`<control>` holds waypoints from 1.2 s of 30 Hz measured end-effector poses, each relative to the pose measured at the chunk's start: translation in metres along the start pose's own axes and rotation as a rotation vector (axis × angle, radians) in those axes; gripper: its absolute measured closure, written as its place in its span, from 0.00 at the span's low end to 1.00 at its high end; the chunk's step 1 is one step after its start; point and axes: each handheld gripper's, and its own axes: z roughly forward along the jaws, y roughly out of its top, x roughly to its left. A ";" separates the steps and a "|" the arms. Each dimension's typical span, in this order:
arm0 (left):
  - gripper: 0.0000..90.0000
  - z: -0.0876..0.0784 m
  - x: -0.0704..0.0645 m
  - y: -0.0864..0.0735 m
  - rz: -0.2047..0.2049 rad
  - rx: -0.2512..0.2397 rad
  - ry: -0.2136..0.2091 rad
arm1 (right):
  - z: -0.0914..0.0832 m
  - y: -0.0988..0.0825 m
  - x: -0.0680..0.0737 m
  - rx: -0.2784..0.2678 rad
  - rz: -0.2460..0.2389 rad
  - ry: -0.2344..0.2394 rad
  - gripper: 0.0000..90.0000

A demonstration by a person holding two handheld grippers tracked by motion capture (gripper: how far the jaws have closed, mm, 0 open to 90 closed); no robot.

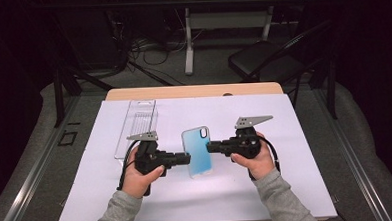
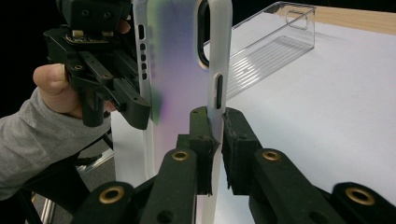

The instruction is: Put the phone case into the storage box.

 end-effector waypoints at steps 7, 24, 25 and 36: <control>0.85 -0.002 0.002 0.001 0.000 -0.020 -0.002 | 0.000 0.000 0.001 0.002 0.004 -0.010 0.93; 0.62 -0.003 0.006 0.002 0.059 -0.093 0.091 | -0.008 0.000 -0.006 -0.040 0.019 -0.085 0.93; 0.60 -0.003 0.006 0.002 0.067 -0.095 0.098 | -0.008 0.000 -0.006 -0.042 0.026 -0.091 0.93; 0.55 -0.002 0.007 0.002 0.125 -0.091 0.200 | -0.012 -0.001 -0.008 -0.076 0.033 -0.174 0.93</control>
